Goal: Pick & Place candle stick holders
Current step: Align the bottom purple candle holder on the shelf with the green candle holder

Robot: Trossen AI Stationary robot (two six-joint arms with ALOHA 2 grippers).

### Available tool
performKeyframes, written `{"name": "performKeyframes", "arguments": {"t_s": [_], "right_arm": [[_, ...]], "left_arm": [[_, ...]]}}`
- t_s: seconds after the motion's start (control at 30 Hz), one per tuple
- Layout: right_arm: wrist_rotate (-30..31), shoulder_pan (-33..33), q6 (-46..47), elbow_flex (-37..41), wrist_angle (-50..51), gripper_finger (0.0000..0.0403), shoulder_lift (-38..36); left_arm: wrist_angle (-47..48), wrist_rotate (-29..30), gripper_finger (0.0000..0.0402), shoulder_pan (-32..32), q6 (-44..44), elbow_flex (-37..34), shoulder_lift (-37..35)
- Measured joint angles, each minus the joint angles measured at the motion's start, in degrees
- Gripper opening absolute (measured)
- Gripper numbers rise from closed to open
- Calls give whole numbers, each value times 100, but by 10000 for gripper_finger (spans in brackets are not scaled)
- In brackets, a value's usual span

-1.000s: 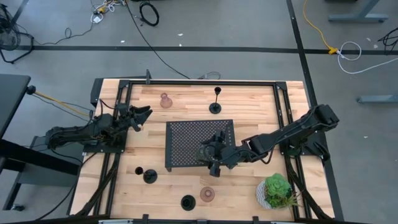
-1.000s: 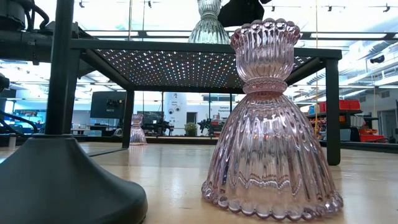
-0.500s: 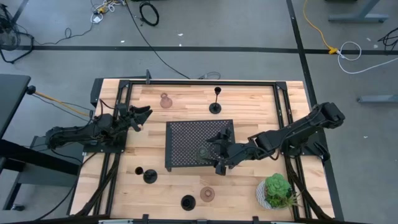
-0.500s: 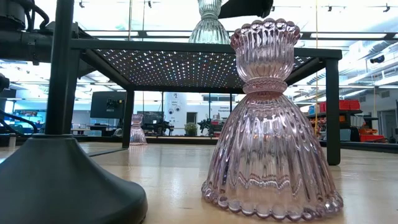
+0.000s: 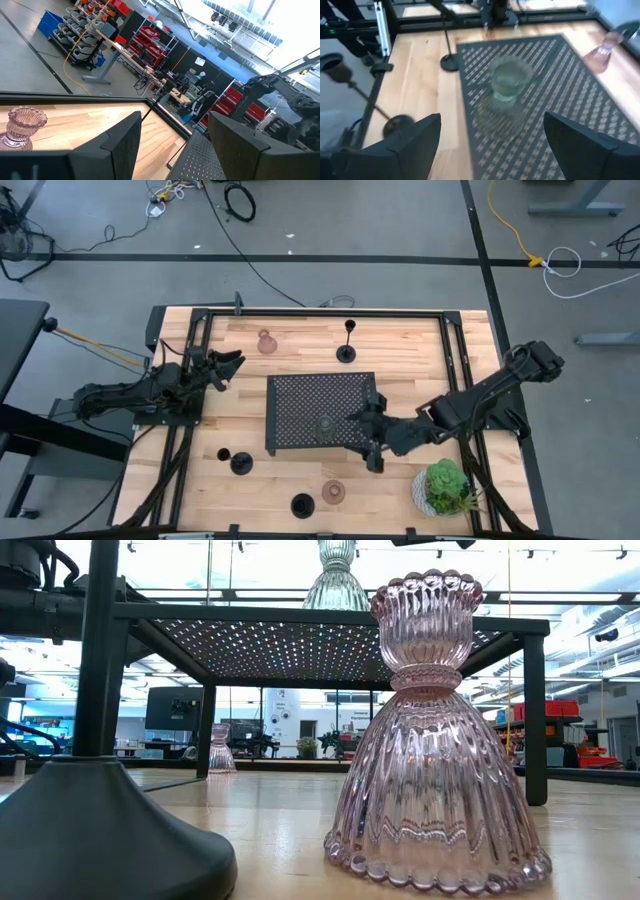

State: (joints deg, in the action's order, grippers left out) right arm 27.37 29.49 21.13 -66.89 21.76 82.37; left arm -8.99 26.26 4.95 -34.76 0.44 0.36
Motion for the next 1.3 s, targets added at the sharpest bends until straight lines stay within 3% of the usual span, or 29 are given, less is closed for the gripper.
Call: {"name": "performKeyframes", "arguments": {"t_s": [0.33, 0.7, 1.3], "right_arm": [[9, 577, 1036, -2, 26, 350, 259], [13, 1004, 1635, -2, -684, 349, 997], [-92, 1177, 2523, -2, -1288, 349, 2107]], "left_arm": [[0, 0, 234, 0, 0, 1, 0], [3, 0, 234, 2, 0, -1, 0], [2, -103, 234, 2, -7, -1, 0]]}}
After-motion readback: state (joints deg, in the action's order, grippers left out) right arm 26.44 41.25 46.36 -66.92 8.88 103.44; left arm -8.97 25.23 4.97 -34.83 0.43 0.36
